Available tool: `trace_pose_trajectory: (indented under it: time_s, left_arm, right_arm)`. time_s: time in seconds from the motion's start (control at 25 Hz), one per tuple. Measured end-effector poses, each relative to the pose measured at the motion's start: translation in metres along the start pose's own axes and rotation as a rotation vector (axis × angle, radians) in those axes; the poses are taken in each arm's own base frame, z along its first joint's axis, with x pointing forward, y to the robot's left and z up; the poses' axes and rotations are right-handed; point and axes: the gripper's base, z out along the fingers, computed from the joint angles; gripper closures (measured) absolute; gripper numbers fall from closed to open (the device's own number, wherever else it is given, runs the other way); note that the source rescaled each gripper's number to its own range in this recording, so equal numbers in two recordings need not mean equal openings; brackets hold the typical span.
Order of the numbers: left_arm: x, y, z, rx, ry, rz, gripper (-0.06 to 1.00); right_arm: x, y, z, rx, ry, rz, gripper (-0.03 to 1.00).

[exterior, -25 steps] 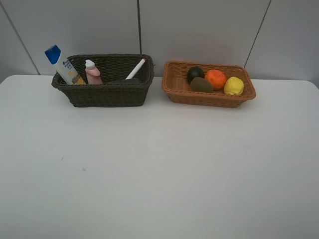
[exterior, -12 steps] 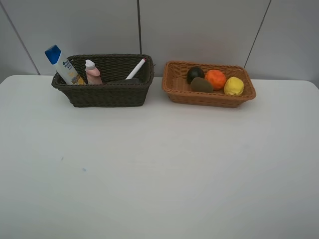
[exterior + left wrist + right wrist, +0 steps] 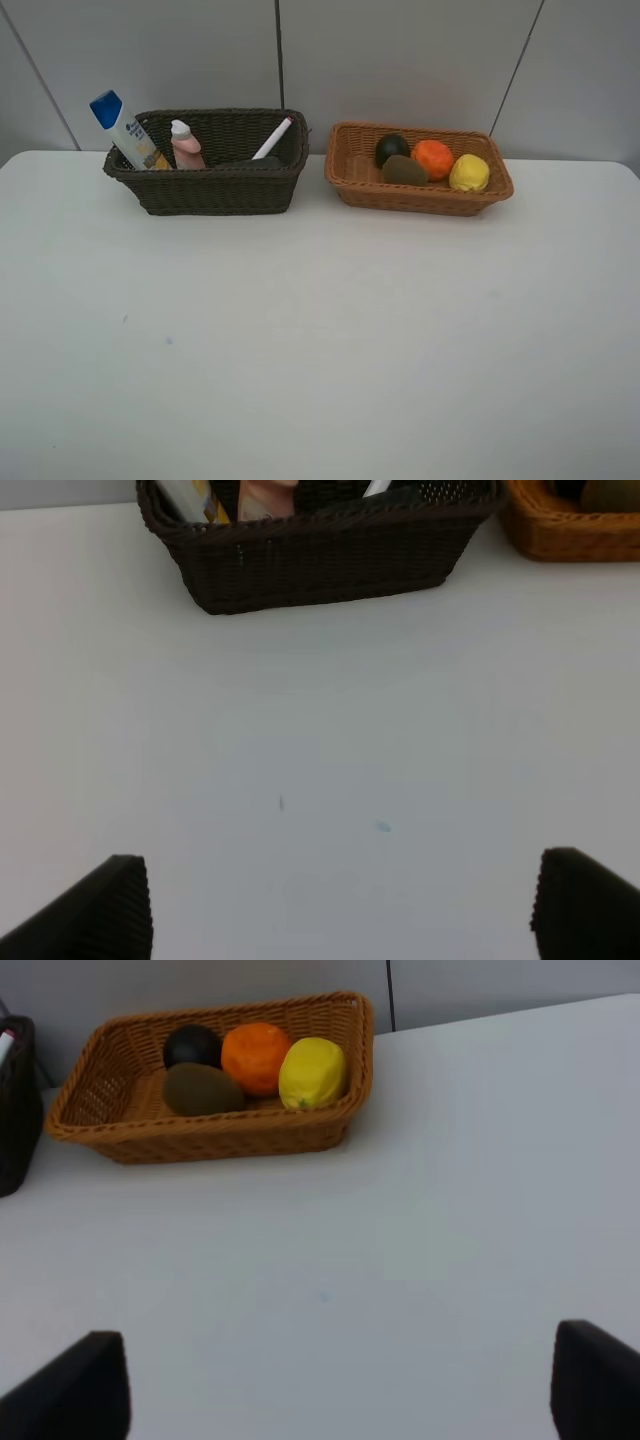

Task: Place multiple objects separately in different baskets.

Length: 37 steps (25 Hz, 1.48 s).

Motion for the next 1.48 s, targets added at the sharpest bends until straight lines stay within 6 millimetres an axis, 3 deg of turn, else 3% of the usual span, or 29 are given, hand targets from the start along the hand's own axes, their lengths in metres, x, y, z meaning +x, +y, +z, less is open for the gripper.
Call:
trace_pose_trajectory:
  time_s: [1.48]
  left_arm:
    - [0.0000,0.0000,0.0000,0.000,0.000,0.000,-0.06]
  right_arm:
    - [-0.0001,-0.0001,0.0000,0.001,-0.001,0.000,-0.03]
